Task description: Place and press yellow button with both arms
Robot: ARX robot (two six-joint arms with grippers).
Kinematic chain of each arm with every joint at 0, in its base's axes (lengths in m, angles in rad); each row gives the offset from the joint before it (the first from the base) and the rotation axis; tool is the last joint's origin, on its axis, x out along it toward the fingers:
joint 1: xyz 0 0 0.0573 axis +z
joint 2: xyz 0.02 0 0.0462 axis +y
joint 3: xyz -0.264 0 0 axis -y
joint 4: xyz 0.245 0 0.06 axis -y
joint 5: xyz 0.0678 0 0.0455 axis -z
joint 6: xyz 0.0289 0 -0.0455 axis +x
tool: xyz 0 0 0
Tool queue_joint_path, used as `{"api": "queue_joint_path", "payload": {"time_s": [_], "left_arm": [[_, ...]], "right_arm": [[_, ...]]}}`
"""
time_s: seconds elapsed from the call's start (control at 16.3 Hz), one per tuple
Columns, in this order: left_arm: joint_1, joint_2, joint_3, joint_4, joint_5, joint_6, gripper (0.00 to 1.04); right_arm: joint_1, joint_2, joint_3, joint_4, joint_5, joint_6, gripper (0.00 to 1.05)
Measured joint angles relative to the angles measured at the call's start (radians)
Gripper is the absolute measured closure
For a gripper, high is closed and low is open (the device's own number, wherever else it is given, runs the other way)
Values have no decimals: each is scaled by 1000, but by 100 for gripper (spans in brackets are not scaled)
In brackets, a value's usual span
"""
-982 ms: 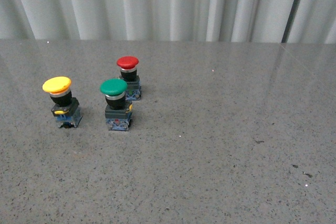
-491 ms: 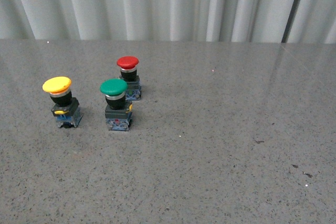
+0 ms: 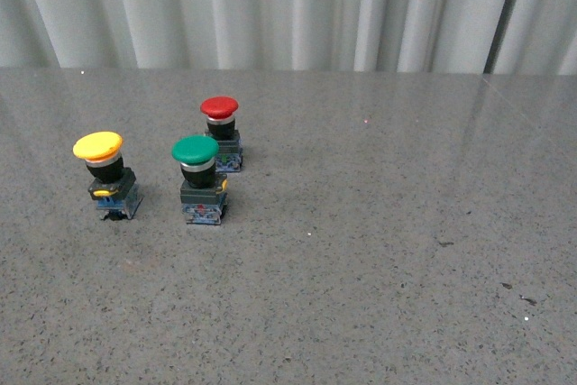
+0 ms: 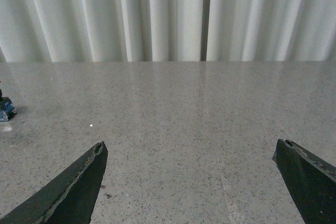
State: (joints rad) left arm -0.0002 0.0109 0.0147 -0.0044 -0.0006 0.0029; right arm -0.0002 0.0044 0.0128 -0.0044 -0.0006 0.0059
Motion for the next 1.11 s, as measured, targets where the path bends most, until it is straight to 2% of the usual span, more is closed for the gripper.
{"api": "queue_joint_path", "payload": {"time_s": [0.18, 0.25, 0.31, 0.37, 0.43, 0.55, 0.61, 0.74, 1.11], "left_arm": [[0, 0, 0, 0, 0, 0, 7], [-20, 12, 14, -60, -52, -4, 7], [-109, 109, 77, -196, -232, -18, 7], [-155, 215, 122, -184, -348, -23, 7], [-146, 271, 143, -126, -386, -23, 7], [-118, 425, 214, 56, -365, -11, 7], [-95, 587, 279, 193, -320, 6, 7], [-75, 871, 414, 327, -246, 13, 7], [-132, 1394, 753, 266, -143, 3, 7]], "right_arm": [[0, 0, 0, 0, 0, 0, 7], [0, 0, 0, 0, 0, 0, 7], [0, 0, 0, 0, 2, 0, 7], [0, 0, 0, 0, -1, 0, 7], [0, 0, 0, 1, 0, 0, 7], [0, 0, 0, -1, 0, 0, 7], [0, 0, 0, 0, 0, 0, 7], [0, 0, 0, 0, 0, 0, 7], [0, 0, 0, 0, 0, 0, 7]]}}
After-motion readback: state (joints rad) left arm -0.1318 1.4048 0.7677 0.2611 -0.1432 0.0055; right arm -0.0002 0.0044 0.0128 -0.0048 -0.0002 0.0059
